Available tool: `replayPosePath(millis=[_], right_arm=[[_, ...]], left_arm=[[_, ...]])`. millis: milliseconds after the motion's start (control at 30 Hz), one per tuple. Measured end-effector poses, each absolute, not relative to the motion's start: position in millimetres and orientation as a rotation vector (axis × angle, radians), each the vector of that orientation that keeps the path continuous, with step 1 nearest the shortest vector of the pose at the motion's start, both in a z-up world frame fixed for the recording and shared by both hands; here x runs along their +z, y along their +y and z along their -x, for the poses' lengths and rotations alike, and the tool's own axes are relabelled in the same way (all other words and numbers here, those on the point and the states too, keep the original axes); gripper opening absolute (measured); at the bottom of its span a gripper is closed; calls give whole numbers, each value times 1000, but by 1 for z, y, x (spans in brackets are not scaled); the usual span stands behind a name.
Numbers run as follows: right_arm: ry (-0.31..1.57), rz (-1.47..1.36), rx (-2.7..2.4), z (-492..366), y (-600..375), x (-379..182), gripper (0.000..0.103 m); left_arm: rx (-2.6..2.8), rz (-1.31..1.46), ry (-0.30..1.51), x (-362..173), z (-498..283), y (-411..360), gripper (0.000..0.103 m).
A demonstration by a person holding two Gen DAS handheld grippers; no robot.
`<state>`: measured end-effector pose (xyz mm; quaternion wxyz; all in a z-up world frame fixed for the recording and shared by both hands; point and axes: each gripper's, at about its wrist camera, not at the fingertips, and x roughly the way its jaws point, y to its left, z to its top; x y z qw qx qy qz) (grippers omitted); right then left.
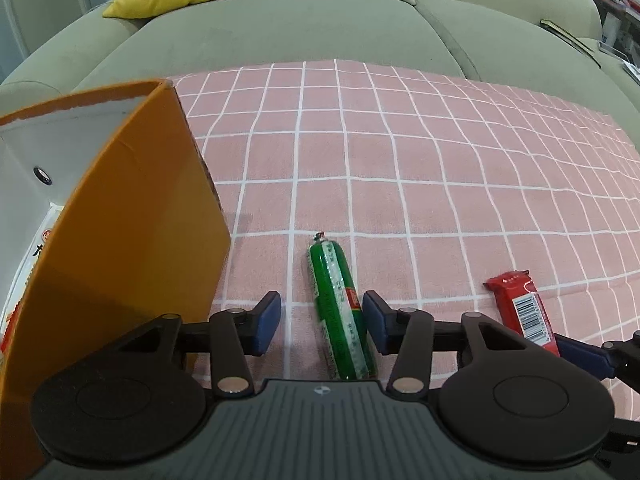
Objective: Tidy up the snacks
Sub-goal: 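Grasp the red bar with the right tool while the left tool grasps the green sausage, then carry the green sausage and red bar over the box with both tools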
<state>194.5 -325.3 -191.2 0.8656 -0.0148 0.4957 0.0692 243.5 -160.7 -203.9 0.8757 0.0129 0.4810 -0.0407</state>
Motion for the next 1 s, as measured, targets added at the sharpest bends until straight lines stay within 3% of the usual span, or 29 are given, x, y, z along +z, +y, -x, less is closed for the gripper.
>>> replayPosePath(millis=[233,467,1000], right_arm=[[1023,80,126,-194,-320,-194,29],[1047,71,108,-198,-320,-193,22],[1162,5,114,-160,-315,-179,21]], left_arm=[[-132,-53,1010,-203,-241,-163,26],[-162,-76,1050,-199,-225,-167,25],[-257,-100,1124,-175,-158,-164,25]])
